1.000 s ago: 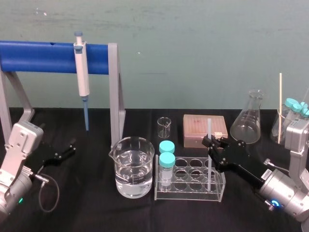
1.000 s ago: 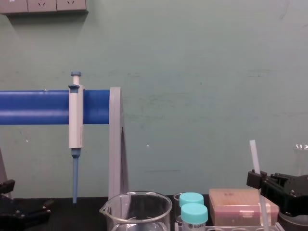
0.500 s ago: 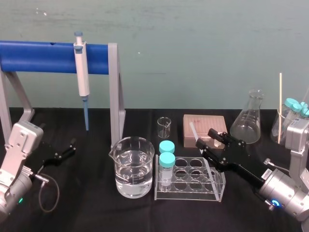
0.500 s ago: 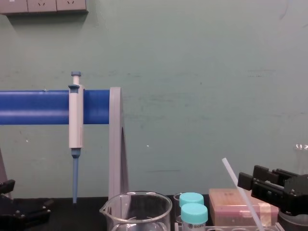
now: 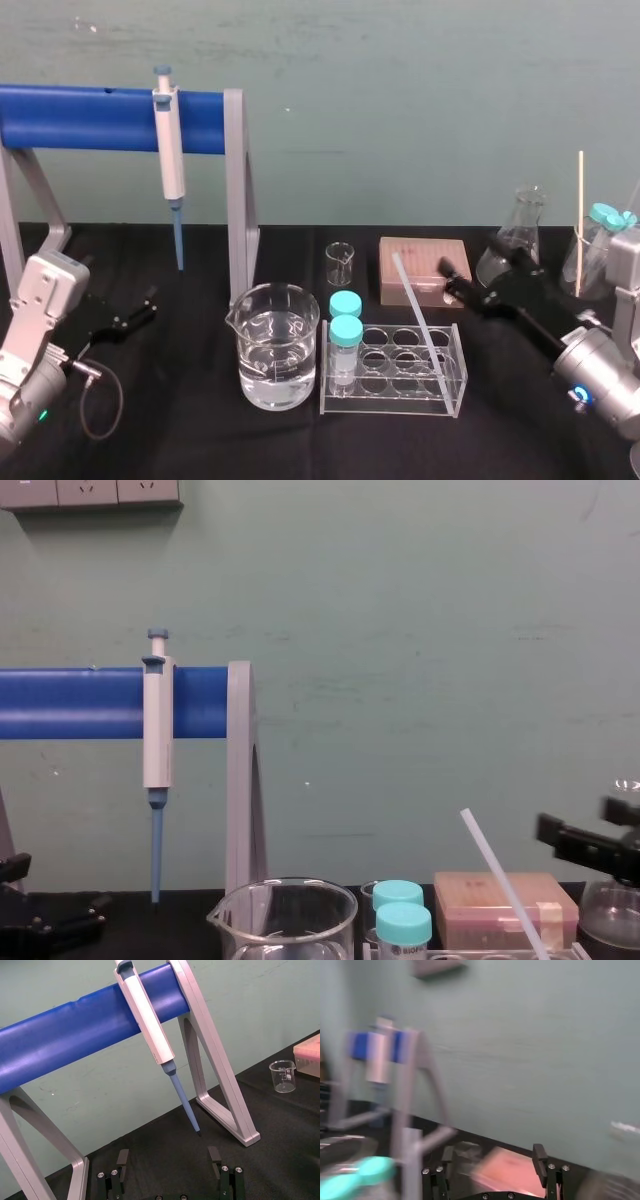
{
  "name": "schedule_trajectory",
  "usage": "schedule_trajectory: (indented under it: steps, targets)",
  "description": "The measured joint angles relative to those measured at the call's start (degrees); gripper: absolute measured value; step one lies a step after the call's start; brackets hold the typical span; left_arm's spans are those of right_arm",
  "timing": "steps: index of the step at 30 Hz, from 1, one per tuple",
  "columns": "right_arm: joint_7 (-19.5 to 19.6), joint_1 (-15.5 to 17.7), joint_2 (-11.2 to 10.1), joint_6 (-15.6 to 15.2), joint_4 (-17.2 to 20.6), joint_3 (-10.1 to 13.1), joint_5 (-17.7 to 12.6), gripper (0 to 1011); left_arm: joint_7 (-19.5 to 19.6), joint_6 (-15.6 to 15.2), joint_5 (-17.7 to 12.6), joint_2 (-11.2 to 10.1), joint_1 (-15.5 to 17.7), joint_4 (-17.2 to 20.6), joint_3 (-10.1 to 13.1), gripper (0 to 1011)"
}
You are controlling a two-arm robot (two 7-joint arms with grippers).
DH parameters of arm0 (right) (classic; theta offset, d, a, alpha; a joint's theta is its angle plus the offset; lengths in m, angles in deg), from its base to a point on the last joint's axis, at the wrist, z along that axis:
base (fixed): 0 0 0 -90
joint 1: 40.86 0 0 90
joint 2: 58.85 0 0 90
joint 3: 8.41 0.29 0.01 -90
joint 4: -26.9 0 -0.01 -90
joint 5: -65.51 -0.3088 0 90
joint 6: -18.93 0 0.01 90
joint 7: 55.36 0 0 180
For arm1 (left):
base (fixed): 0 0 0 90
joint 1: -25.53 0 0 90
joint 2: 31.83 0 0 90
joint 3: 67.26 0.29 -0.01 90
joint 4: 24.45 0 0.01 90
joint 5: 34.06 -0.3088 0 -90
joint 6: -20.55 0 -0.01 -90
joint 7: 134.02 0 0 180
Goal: Pick up the stirring rod with one hand, then place it down.
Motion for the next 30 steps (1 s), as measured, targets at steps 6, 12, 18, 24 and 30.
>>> schedule_trajectory:
  steps: [6,12,18,24,30]
  targets:
    - [9.80,-0.20,1.46,-7.31,-1.79,1.33,4.50,1003,0.00,0.00,0.00,0.00,0.00,0.00,0.00,1000]
    - [10.78,-0.29,1.91,-11.13,-2.77,1.33,5.50,1003,0.00,0.00,0.00,0.00,0.00,0.00,0.00,1000]
    - [10.88,-0.29,1.90,-10.92,-2.73,1.36,5.49,1003,0.00,0.00,0.00,0.00,0.00,0.00,0.00,1000]
    - [10.94,-0.28,1.88,-10.70,-2.66,1.38,5.46,1003,0.00,0.00,0.00,0.00,0.00,0.00,0.00,1000]
    - [10.98,-0.27,1.86,-10.52,-2.60,1.41,5.43,1003,0.00,0.00,0.00,0.00,0.00,0.00,0.00,1000]
